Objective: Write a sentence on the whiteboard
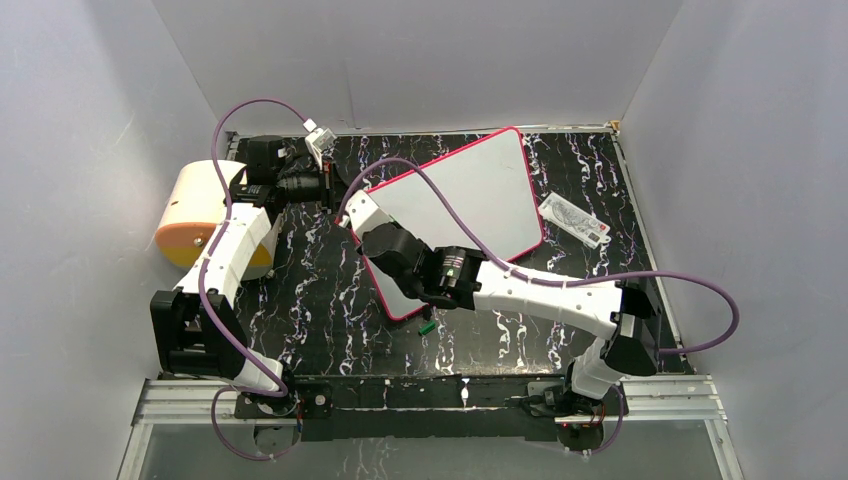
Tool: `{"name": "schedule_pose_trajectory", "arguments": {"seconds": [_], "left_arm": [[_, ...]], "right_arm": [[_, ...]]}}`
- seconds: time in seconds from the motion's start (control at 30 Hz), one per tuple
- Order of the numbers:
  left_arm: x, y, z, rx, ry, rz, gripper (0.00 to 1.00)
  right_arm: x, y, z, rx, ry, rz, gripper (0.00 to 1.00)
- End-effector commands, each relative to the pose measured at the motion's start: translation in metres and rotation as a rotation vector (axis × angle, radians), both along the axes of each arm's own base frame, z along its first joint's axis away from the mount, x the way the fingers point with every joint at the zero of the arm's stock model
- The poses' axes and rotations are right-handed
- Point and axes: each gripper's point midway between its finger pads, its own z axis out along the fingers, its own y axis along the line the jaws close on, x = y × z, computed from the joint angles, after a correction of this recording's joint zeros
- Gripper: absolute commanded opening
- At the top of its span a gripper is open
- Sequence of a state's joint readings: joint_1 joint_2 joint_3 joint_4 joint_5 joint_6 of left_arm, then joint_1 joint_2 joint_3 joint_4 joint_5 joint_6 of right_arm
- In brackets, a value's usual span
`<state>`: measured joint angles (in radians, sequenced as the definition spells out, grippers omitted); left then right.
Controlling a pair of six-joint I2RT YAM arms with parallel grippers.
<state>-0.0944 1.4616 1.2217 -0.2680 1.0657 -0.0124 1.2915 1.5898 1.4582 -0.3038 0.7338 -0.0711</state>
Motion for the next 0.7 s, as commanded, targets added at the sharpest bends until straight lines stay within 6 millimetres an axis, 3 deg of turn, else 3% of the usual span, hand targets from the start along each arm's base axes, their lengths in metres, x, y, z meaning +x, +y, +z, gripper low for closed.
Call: {"name": "schedule_pose_trajectory", "arguments": {"seconds": [0.0,0.67], "left_arm": [[-0.008,0.002,-0.016,0.042,0.03,0.01,0.0],[-0.009,0.001,-0.015,0.034,0.032,0.003,0.0]], "right_arm": [[0.006,0.007,0.024,0.053,-0.043,-0.03,0.0],[0.003,0.018,0.023,0.046,-0.032,0.018,0.0]]}}
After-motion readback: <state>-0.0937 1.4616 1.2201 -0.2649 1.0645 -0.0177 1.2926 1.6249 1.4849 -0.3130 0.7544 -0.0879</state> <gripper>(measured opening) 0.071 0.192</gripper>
